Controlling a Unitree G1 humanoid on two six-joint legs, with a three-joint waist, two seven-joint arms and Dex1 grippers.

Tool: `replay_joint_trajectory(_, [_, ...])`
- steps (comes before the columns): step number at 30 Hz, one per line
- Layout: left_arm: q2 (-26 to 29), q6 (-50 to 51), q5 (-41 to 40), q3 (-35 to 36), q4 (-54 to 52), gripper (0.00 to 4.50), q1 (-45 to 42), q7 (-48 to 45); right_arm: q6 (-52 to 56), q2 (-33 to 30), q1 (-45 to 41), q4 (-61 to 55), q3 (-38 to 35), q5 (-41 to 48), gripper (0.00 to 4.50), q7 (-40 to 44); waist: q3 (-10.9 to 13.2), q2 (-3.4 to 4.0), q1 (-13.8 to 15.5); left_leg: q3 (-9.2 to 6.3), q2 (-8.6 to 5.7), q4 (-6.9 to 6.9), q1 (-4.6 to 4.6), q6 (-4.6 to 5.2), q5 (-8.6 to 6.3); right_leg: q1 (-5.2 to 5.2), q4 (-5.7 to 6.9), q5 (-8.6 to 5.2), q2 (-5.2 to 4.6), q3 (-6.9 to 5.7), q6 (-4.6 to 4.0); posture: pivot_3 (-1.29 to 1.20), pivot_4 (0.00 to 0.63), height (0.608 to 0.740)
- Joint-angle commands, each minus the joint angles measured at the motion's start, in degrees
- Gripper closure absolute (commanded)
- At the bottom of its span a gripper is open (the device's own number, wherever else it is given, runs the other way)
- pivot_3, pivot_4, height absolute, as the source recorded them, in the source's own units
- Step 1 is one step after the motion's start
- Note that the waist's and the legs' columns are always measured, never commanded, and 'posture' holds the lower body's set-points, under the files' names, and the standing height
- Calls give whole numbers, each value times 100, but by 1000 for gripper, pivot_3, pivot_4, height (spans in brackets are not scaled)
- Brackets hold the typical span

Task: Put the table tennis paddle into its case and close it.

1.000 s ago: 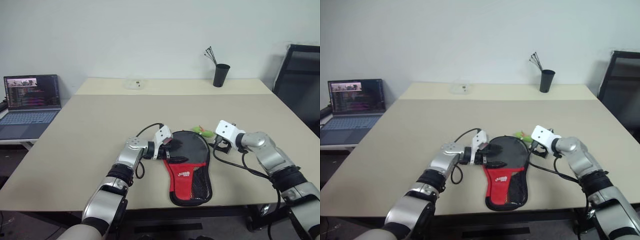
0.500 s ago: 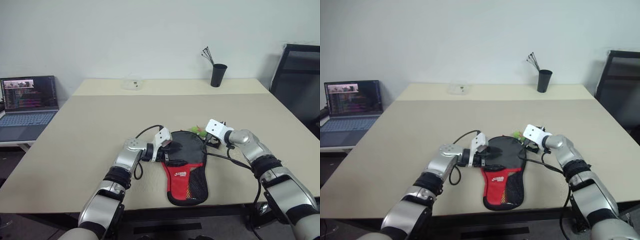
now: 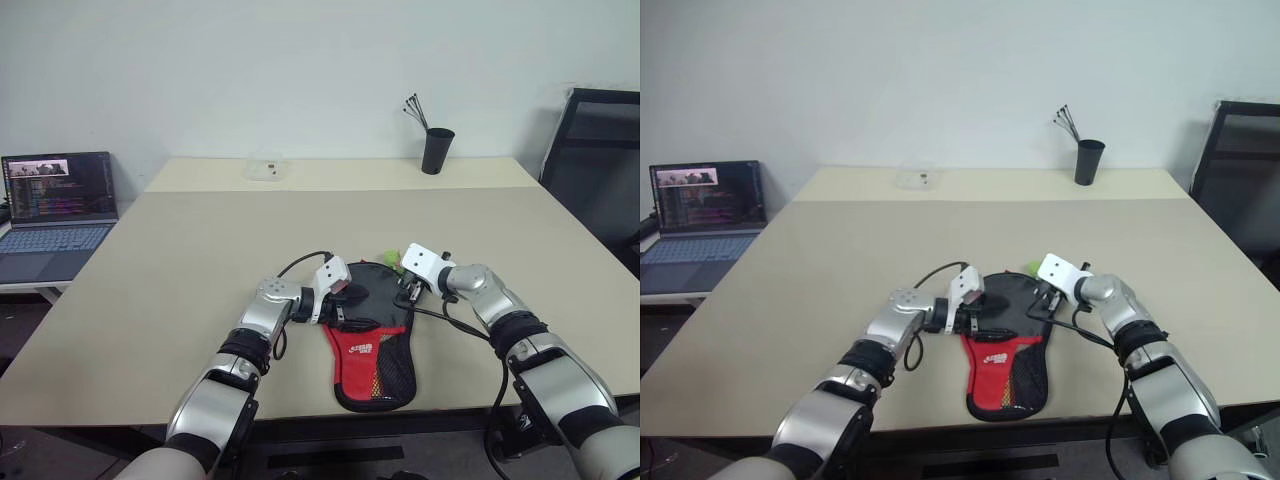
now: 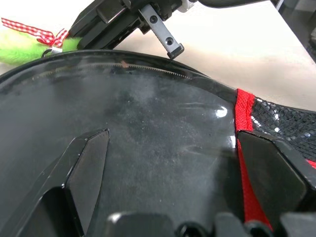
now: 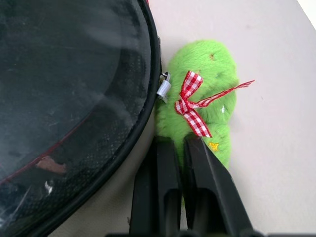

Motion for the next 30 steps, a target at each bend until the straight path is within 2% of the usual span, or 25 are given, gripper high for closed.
replay_joint_trajectory(1, [17,-154,272,-233,359,0,81,-7,170,-324,60,-492,-119,-34,4467,156,-1,2,6,0,0,0,0,0,0,1,0,0,0,-1,0,0,150,740])
replay_joint_trajectory(6, [28,-284,306,-271,589,0,35,2,561,-824,556,-1438,-171,-10,4467,514,-11,15,24,0,0,0,1,0,0,4,-4,0,0,-5,0,0,150,740])
replay_joint_trajectory(12, [-68,-275,267,-228,769,0,-71,21,1256,-1783,1705,-3365,-436,83,4467,1040,-19,31,43,-1,-3,2,1,0,0,6,-5,-1,-1,-8,1,0,150,740])
replay_joint_trajectory(20, [-248,-254,256,-182,928,0,-212,104,2548,-2895,3656,-6747,-1012,633,4467,2086,-26,40,96,-12,-5,7,5,-1,-2,25,-19,-3,-5,-29,1,0,150,740])
replay_joint_trajectory(25, [-333,-268,257,-168,998,0,-262,152,3350,-3295,4767,-8342,-1266,1001,4467,2401,-28,38,133,-22,-9,12,7,-2,-3,40,-33,-4,-13,-40,1,0,150,740])
replay_joint_trajectory(30, [-394,-276,270,-161,1048,0,-300,179,3908,-3402,5662,-9393,-1298,1197,4467,2384,-29,39,182,-32,-8,10,9,-3,-6,50,-45,-14,-17,-48,-16,0,150,740])
